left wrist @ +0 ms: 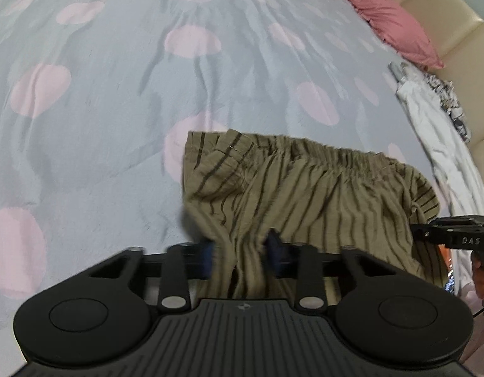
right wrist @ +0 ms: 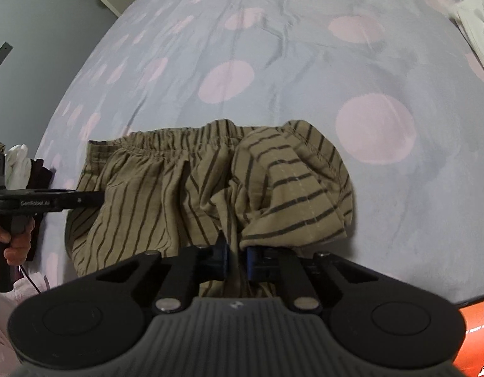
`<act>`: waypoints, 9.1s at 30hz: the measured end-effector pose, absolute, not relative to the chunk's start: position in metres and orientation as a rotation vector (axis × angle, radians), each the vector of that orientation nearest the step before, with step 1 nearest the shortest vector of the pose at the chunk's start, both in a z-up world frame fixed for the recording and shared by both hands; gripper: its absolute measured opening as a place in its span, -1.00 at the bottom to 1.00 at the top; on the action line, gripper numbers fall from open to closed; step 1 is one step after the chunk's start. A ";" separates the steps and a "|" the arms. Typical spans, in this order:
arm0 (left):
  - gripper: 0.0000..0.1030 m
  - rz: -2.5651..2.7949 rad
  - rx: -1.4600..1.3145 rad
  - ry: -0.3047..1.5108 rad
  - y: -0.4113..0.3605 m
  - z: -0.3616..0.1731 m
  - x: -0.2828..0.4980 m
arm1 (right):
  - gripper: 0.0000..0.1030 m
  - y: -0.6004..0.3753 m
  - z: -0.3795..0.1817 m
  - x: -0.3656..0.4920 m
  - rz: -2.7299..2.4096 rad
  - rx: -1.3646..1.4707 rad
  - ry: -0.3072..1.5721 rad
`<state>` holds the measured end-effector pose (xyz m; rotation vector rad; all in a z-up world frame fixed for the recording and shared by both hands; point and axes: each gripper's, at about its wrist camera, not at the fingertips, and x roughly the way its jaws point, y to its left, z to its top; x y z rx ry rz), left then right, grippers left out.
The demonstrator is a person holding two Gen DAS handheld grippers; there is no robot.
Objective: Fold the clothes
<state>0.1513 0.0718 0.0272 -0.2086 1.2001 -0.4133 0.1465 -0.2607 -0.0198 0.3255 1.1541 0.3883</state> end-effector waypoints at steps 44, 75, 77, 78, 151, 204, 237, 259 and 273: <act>-0.85 0.183 -0.076 0.680 0.358 0.346 -0.018 | -0.83 0.079 0.271 0.131 1.110 0.314 0.767; -0.06 0.329 -0.157 0.704 0.501 0.268 0.003 | 0.34 0.187 0.212 0.164 0.947 0.116 0.746; -0.05 0.345 -0.182 0.677 0.502 0.275 0.001 | 0.35 0.177 0.221 0.167 0.931 0.120 0.724; -0.05 0.343 -0.184 0.663 0.501 0.277 0.001 | 0.35 0.173 0.225 0.167 0.932 0.135 0.715; -0.83 0.413 -0.296 0.633 0.504 0.219 -0.101 | -0.88 0.122 0.152 0.060 1.020 -0.075 0.698; 0.22 -0.200 -0.064 0.698 0.004 0.098 0.001 | 0.86 -0.188 0.077 -0.027 0.325 -0.018 0.698; 0.31 -0.057 -0.028 0.850 -0.020 0.016 0.032 | 0.94 -0.189 0.015 0.017 0.223 0.014 0.790; 0.33 -0.008 -0.079 0.828 -0.006 0.027 0.027 | 0.95 -0.179 0.027 0.007 0.249 -0.012 0.737; 0.33 0.004 -0.053 0.830 -0.004 0.028 0.021 | 0.96 -0.171 0.034 0.000 0.270 -0.042 0.700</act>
